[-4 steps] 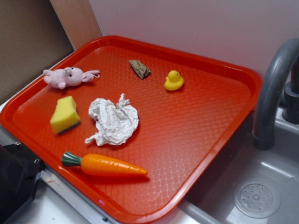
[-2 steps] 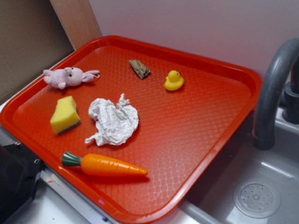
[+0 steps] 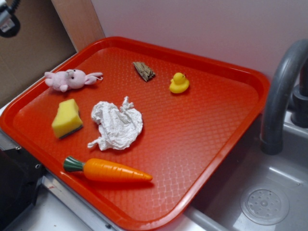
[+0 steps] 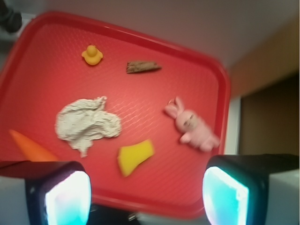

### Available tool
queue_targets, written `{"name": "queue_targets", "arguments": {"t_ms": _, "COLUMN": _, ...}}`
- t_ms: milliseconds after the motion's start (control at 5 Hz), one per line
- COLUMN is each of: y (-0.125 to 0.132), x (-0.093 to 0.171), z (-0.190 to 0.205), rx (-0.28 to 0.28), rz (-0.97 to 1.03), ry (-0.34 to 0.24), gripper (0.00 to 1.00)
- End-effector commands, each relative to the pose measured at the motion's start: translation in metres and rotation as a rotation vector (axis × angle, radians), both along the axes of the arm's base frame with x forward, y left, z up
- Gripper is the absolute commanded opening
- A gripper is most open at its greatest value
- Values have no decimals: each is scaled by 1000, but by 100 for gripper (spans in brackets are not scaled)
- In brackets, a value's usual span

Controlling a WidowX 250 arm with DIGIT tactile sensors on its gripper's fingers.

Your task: Grab the pink bunny.

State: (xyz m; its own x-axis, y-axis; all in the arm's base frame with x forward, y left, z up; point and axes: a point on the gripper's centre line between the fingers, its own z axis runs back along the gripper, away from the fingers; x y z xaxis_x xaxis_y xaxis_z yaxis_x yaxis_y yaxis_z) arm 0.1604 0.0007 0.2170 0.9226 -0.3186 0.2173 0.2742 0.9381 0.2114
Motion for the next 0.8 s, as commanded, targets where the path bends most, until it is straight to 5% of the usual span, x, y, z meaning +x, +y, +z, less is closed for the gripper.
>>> {"name": "queue_targets", "arguments": {"t_ms": 0, "y": 56, "x": 31, "z": -41, "rx": 96, "rz": -324, "ry": 75, "gripper": 100}}
{"name": "queue_targets", "arguments": {"t_ms": 200, "y": 77, "x": 47, "z": -63, "rx": 92, "rz": -372, "ry": 153, "gripper": 100}}
{"name": "queue_targets", "arguments": {"t_ms": 600, "y": 80, "x": 81, "z": -126, "rx": 108, "rz": -444, "ry": 290, "gripper": 100}}
